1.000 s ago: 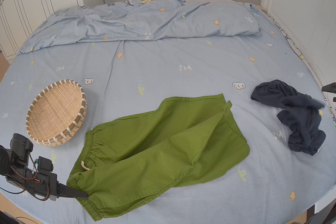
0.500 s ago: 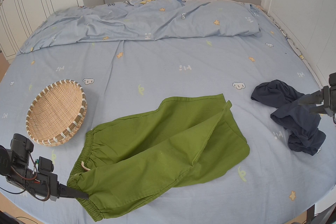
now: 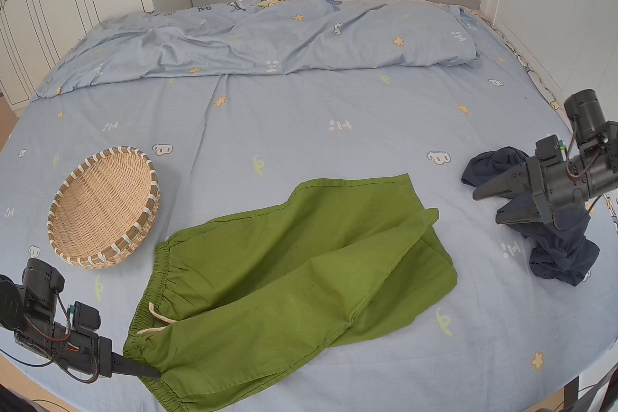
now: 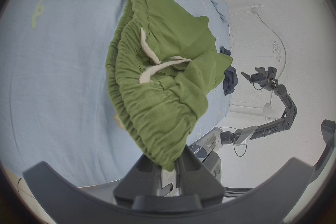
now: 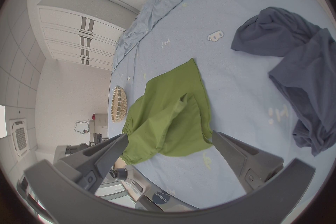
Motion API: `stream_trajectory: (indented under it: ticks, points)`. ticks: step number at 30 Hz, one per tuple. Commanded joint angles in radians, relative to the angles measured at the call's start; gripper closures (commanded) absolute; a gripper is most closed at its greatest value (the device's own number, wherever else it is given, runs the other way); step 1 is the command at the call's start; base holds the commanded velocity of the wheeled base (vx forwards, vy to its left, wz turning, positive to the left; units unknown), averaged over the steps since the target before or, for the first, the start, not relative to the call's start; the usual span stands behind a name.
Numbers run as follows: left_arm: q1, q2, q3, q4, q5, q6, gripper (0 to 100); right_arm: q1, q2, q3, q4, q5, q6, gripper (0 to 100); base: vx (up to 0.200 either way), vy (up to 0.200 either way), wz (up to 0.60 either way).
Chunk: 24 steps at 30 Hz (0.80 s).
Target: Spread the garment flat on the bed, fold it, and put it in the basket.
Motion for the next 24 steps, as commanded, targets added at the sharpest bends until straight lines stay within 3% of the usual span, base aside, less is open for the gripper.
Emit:
stream_trajectory:
  ticks: [1,24]
  points:
    - [0.001,0.007,0.008,0.0,0.005,0.005,100,0.079,0.178,-0.129,-0.004,0.002,0.072,0,0.0,0.0,0.0]
    - [0.004,0.009,0.009,-0.002,0.006,0.005,100,0.164,0.41,-0.329,0.009,-0.043,0.17,0,0.0,0.0,0.0]
